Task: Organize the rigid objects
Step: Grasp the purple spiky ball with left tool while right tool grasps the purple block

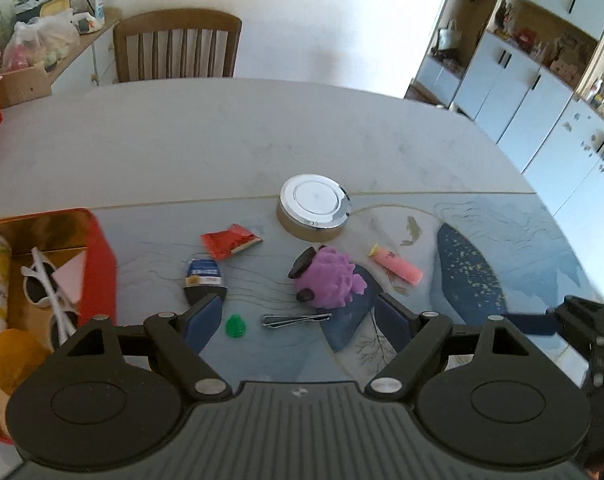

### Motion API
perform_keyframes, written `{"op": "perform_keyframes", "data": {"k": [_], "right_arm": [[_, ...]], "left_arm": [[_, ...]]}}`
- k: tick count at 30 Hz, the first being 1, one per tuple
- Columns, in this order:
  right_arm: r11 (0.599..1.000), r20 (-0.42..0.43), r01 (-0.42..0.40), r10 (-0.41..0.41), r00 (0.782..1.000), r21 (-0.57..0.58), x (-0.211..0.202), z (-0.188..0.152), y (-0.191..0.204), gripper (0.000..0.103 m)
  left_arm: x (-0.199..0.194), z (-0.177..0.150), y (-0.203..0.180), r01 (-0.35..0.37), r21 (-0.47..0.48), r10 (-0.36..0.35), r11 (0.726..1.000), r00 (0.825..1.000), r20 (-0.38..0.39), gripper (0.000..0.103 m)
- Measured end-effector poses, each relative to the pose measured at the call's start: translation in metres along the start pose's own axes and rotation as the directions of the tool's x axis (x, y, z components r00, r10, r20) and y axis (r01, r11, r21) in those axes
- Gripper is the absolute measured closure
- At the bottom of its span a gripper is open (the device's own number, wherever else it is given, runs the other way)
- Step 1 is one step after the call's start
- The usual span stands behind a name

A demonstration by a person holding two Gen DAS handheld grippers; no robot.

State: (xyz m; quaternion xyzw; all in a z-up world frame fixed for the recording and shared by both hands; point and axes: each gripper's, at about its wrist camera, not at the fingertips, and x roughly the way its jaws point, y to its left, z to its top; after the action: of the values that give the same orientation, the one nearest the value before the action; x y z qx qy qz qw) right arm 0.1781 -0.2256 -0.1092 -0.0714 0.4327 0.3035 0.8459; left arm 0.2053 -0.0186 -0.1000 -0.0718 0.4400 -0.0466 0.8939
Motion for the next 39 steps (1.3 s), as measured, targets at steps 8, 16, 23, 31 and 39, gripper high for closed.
{"op": "perform_keyframes", "data": {"k": [8,16,23,31,39], "right_arm": [[0.990,-0.059,-0.037,0.029,0.998,-0.133,0.027,-0.010,0.006,0.016],[0.984,-0.085,-0.061,0.047,0.995,-0.169,0.043,-0.009,0.000,0.028],[0.977,-0.084,-0.077,0.061,0.995,-0.197,0.050,-0.008,-0.005,0.032],[0.967,-0.071,-0.067,0.051,0.996,-0.247,0.052,-0.008,-0.001,0.051],[0.964,-0.058,-0.049,0.034,0.998,-0.263,0.051,-0.008,0.003,0.068]], "left_arm": [[0.035,0.006,-0.022,-0.025,0.045,0.026,0.999,0.999,-0.034,0.019],[0.072,0.014,-0.029,-0.046,0.017,0.047,0.999,0.995,-0.093,0.019],[0.093,0.017,-0.030,-0.072,0.006,0.072,0.997,0.990,-0.121,0.020],[0.101,0.014,-0.045,-0.086,0.088,0.095,0.992,0.991,-0.099,0.032],[0.100,0.014,-0.044,-0.086,0.100,0.095,0.991,0.991,-0.089,0.036]]}}
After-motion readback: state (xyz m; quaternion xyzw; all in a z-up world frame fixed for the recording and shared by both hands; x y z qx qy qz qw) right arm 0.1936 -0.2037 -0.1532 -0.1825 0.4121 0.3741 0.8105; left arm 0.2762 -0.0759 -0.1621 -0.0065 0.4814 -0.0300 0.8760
